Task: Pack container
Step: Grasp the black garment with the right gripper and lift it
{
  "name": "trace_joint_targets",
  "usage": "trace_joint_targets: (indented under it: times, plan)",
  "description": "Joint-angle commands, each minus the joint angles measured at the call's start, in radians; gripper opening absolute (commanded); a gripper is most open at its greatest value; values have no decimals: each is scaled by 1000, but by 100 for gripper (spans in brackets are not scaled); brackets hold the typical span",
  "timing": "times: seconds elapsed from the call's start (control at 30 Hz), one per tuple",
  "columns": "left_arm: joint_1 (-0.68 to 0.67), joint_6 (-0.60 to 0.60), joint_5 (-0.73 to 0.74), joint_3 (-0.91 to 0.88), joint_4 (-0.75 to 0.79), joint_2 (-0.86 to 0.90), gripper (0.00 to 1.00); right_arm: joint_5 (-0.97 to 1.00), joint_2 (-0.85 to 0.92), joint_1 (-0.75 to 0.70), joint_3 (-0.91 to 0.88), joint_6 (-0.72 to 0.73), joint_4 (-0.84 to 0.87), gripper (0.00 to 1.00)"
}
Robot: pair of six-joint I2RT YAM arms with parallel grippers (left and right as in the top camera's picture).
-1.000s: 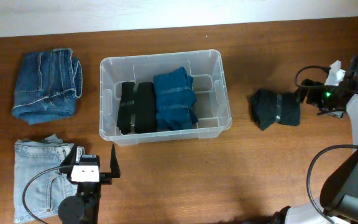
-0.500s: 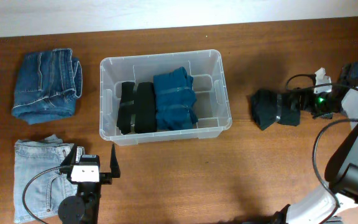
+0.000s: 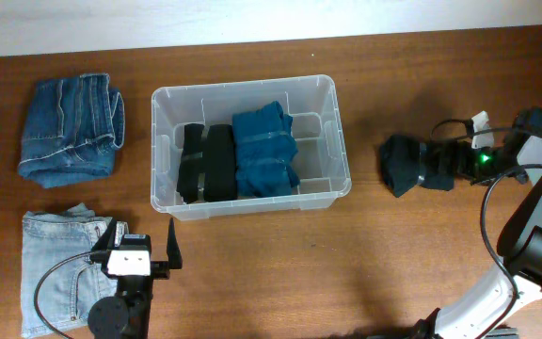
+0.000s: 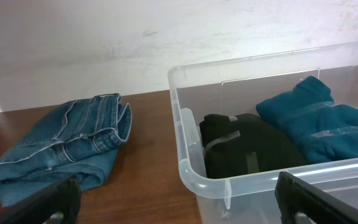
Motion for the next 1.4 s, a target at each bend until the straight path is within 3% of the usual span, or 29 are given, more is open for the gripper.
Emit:
trace_joint_targets:
  times: [0.0,0.43,0.87,0.93,1.03,1.2,1.37]
  plan:
    - [2,10,11,-4,-2,-6,99,-34,55,-5,4,-19,6,99]
    - [2,10,11,-4,-2,-6,99,-107,67,-5,3,-22,-41,99]
    - [2,10,11,-4,-2,-6,99,-96,67,-4,1,-26,-108,80]
    - [2,10,11,-4,-2,-6,99,-95,67,-5,1,-27,-119,72]
    - [2,10,11,-4,-2,-6,99,-96,67,-4,1,-26,-129,48]
    - [2,10,11,-4,-2,-6,99,-96,67,-5,1,-26,-145,36]
    - [2,10,11,-4,-2,-6,99,-111,67,-5,1,-24,-156,10]
